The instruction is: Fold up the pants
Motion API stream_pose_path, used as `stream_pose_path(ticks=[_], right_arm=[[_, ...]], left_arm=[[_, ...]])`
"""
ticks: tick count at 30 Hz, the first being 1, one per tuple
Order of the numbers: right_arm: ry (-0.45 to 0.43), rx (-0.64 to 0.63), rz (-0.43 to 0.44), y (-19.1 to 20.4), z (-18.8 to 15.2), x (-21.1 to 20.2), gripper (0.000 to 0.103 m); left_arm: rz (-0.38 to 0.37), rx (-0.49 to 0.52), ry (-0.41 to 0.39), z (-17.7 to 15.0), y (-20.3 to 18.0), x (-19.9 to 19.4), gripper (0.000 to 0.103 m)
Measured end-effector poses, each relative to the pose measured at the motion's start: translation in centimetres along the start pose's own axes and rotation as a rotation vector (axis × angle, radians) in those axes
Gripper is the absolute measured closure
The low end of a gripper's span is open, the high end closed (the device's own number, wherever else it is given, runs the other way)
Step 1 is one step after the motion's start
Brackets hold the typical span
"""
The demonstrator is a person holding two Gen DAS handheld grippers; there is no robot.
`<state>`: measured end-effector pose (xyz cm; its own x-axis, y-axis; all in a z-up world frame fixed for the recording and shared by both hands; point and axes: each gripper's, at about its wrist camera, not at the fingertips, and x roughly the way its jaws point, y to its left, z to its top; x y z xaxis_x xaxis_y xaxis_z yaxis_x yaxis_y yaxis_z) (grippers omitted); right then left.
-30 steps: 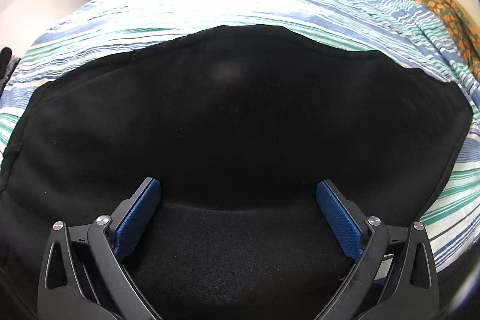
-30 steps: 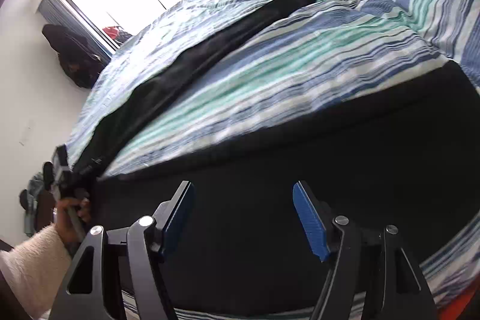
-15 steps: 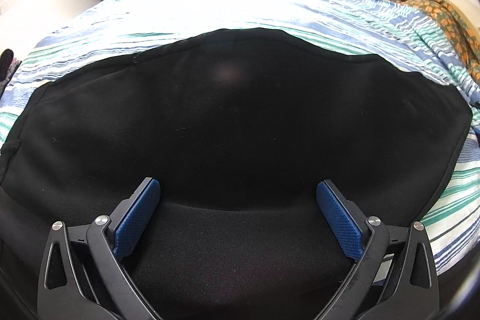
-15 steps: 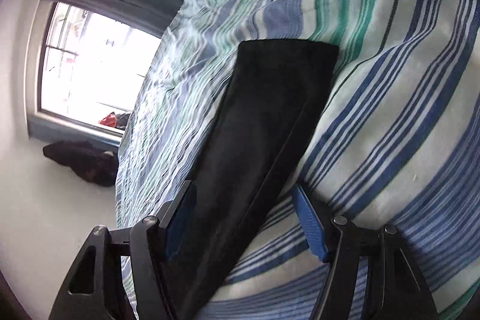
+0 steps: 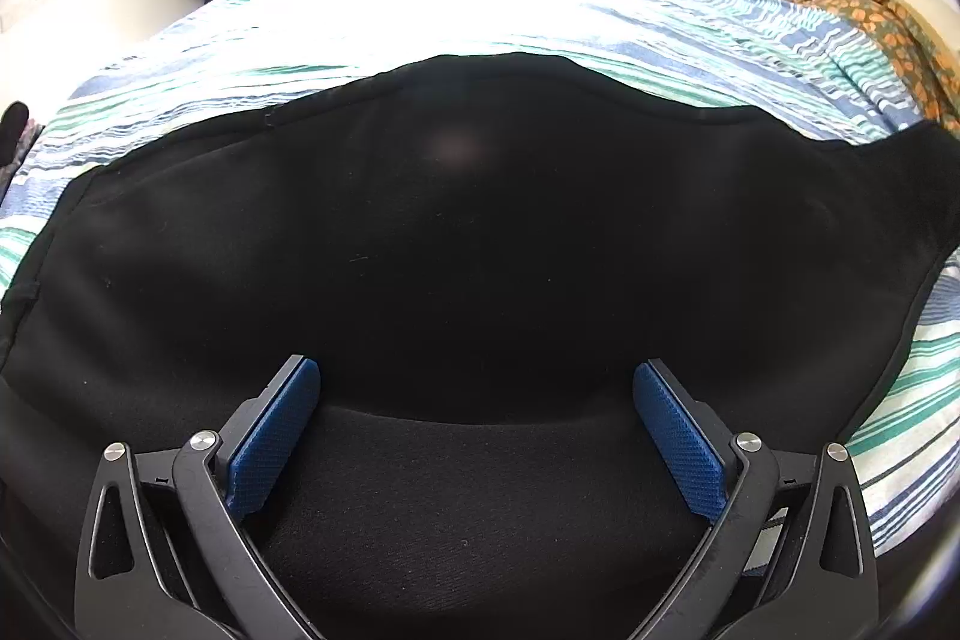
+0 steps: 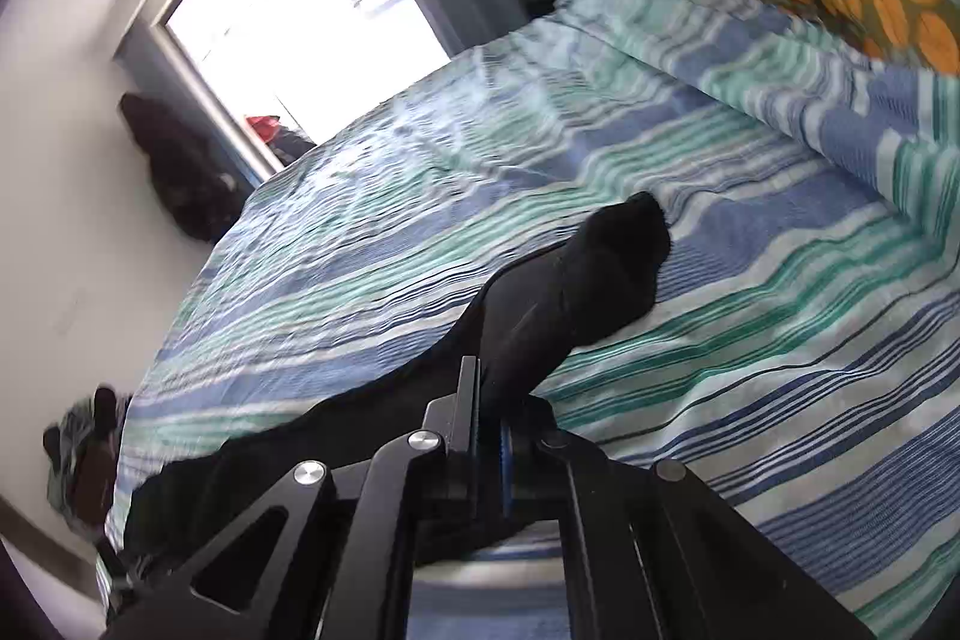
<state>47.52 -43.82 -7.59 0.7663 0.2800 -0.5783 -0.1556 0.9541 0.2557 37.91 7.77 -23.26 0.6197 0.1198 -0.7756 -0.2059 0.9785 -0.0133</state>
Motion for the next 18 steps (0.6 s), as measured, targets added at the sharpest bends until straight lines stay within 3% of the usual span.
stream_pose_path(ticks=[3, 6, 9, 10, 12, 15, 18], right_arm=[[-0.003, -0.099, 0.077, 4.0, -4.9, -6.7, 0.098], [-0.006, -0.039, 0.055, 2.7, -10.4, -13.0, 0.098], [0.064, 0.122, -0.098, -2.3, -15.9, -16.6, 0.096], [0.107, 0.188, -0.185, -4.3, -17.6, -17.2, 0.077], [0.184, 0.295, -0.402, -8.2, -19.8, -17.9, 0.05], [0.071, 0.433, -0.466, -10.1, -20.6, -21.8, 0.051], [-0.043, 0.414, -0.506, -7.8, -19.9, -24.3, 0.043]], left_arm=[[0.007, 0.005, 0.003, 0.1, -0.1, 0.0, 0.001], [0.013, 0.011, 0.011, 0.4, -0.3, 0.1, 0.001], [0.024, 0.022, 0.024, 0.6, -0.5, 0.2, 0.001], [0.031, 0.026, 0.027, 0.7, -0.6, 0.1, 0.001], [0.047, 0.034, 0.042, 0.9, -0.8, 0.1, 0.001], [0.07, 0.027, 0.082, 1.4, -1.1, -0.3, 0.001], [0.106, 0.012, 0.126, 1.8, -1.4, -2.1, 0.001]])
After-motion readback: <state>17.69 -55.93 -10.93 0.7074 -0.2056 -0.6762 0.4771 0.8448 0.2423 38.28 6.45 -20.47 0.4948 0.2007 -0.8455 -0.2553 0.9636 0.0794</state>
